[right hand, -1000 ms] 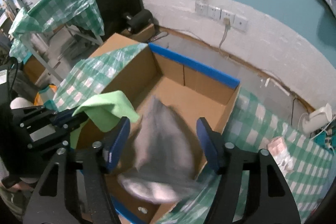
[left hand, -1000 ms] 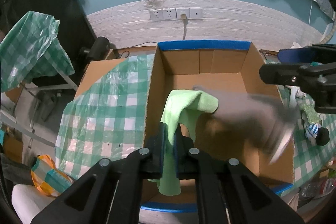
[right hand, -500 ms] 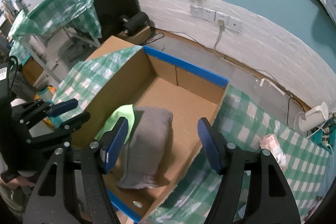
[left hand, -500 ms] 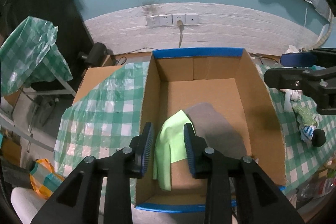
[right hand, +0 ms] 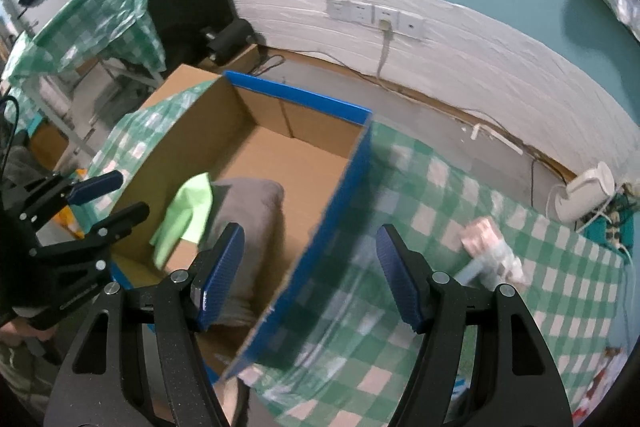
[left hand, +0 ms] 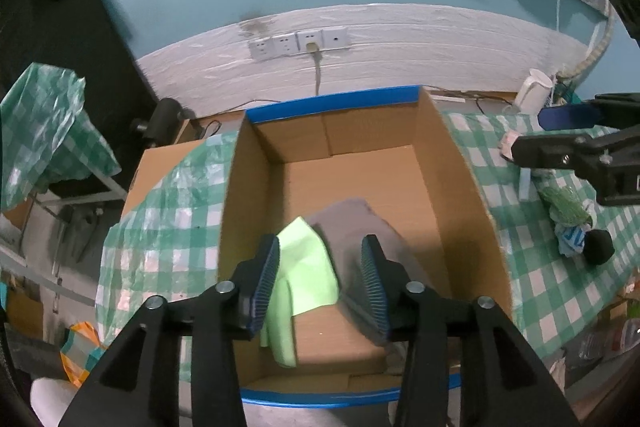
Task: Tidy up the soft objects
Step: 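Move both grippers back over the remaining items on the table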
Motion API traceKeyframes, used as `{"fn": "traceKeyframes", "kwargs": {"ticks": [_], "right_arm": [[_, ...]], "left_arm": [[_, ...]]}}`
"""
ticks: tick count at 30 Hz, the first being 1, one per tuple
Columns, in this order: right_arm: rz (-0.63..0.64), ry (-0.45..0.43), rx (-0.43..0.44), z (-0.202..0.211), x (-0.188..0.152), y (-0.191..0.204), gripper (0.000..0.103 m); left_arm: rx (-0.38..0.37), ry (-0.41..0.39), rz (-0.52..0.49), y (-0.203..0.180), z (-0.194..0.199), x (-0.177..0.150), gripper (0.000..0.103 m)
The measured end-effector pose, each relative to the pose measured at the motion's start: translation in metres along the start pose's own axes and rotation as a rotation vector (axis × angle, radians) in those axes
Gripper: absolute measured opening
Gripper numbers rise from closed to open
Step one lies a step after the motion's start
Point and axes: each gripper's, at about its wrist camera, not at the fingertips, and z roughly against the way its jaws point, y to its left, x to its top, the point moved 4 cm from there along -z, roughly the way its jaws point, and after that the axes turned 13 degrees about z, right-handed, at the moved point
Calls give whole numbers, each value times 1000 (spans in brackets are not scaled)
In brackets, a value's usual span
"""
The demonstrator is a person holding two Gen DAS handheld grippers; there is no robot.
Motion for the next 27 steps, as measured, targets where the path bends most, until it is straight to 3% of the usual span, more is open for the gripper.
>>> {"fn": "traceKeyframes", "kwargs": {"ticks": [10,18,27], "right_arm": [[-78,6,-27,17,-36,-38,72],[-150,12,-60,32,-70,-74,73],[-181,34,-114,48,-107,-99,73]], "left_arm": [[11,-32,-115,-48,11,-4,76],[-1,-27,-185,-82,15,-11,77],[-44,26,-186,-116,9,-25,78]]}}
